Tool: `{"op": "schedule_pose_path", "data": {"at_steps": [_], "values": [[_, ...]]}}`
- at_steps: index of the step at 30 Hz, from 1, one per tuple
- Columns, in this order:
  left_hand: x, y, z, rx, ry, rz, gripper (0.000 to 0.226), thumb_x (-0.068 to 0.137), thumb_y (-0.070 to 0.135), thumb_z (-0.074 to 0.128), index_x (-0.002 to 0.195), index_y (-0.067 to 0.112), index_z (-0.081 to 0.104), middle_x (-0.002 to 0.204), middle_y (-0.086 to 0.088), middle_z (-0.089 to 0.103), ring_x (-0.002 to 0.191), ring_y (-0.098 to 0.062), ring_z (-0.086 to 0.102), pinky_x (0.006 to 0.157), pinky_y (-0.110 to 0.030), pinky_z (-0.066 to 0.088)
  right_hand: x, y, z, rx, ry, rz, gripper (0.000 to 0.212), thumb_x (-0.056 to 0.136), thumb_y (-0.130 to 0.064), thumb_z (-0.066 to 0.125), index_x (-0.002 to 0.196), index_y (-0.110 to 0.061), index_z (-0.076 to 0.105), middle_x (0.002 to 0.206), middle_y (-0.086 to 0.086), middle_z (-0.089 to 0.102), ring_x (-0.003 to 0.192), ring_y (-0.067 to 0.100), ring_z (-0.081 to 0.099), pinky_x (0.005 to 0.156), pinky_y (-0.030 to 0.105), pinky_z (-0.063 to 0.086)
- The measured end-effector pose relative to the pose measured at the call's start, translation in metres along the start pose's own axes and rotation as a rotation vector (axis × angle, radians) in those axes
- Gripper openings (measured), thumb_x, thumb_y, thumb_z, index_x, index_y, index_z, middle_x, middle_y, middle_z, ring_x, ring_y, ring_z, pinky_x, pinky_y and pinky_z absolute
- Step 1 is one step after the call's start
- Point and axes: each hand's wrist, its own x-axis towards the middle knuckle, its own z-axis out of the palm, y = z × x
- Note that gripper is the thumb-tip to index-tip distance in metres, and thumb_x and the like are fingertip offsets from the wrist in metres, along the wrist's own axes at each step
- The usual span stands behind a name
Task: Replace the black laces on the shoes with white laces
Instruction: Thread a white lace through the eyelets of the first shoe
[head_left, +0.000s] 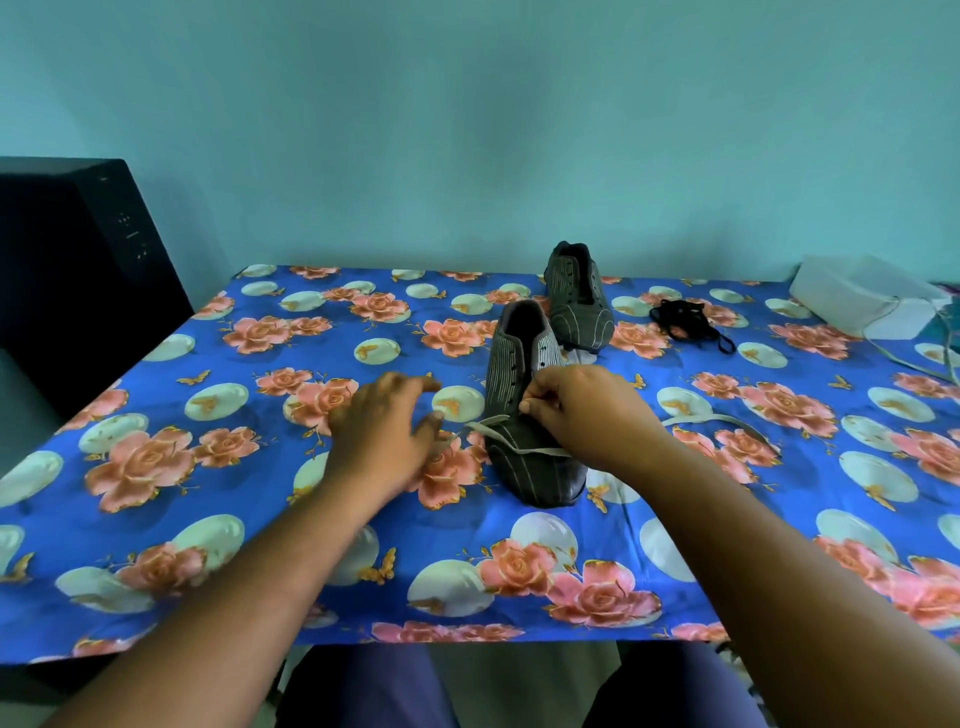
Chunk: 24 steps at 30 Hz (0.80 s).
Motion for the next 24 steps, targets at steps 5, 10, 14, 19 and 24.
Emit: {"op": "schedule_pose_path", "data": {"at_steps": [5, 10, 14, 19, 24], "values": [[-0.025, 0.047, 0.018, 0.040, -0.036, 0.255, 0.081, 0.081, 0.085, 0.021, 0.143, 0.038, 0.046, 0.145, 0.011, 0.049, 0.139, -0.014, 0.038, 0.111, -0.046, 0.021, 0.000, 0.001, 0.005, -0.095, 0.070, -0.056, 0.018, 0.102, -0.037, 0.052, 0.106, -0.024, 0.064, 0.103, -0.001, 0.067, 0.095, 0.024, 0.061, 0.067, 0.033, 0.037], [-0.025, 0.054, 0.030, 0.115, -0.074, 0.179, 0.088, 0.073, 0.088, 0.029, 0.146, 0.039, 0.038, 0.148, 0.015, 0.044, 0.141, -0.012, 0.035, 0.117, -0.055, 0.015, 0.004, 0.014, 0.000, 0.193, 0.134, 0.042, 0.016, 0.104, -0.029, 0.048, 0.101, -0.018, 0.059, 0.096, 0.000, 0.066, 0.085, 0.023, 0.062, 0.068, 0.037, 0.049], [-0.024, 0.056, 0.029, 0.103, -0.115, 0.158, 0.085, 0.080, 0.082, 0.045, 0.152, 0.037, 0.032, 0.150, 0.014, 0.042, 0.144, -0.013, 0.030, 0.120, -0.059, 0.009, 0.009, 0.032, -0.022, 1.060, 0.290, 0.366, 0.018, 0.107, -0.017, 0.040, 0.100, -0.010, 0.055, 0.088, 0.004, 0.073, 0.071, 0.019, 0.067, 0.063, 0.039, 0.058], [-0.024, 0.057, 0.027, 0.103, -0.129, 0.158, 0.084, 0.082, 0.082, 0.046, 0.152, 0.037, 0.033, 0.152, 0.014, 0.038, 0.147, -0.013, 0.026, 0.121, -0.062, -0.001, 0.012, 0.078, -0.051, 1.557, 0.711, 0.598, 0.023, 0.108, -0.019, 0.037, 0.108, -0.012, 0.059, 0.084, 0.002, 0.074, 0.076, 0.015, 0.075, 0.074, 0.039, 0.063], [-0.024, 0.053, 0.032, 0.052, -0.116, 0.169, 0.090, 0.077, 0.087, 0.041, 0.151, 0.038, 0.033, 0.154, 0.017, 0.035, 0.147, -0.010, 0.024, 0.121, -0.063, 0.000, 0.011, 0.098, -0.021, 0.737, 0.578, 0.459, 0.022, 0.103, -0.024, 0.052, 0.121, -0.011, 0.053, 0.104, -0.003, 0.066, 0.091, 0.017, 0.063, 0.080, 0.036, 0.046]]}}
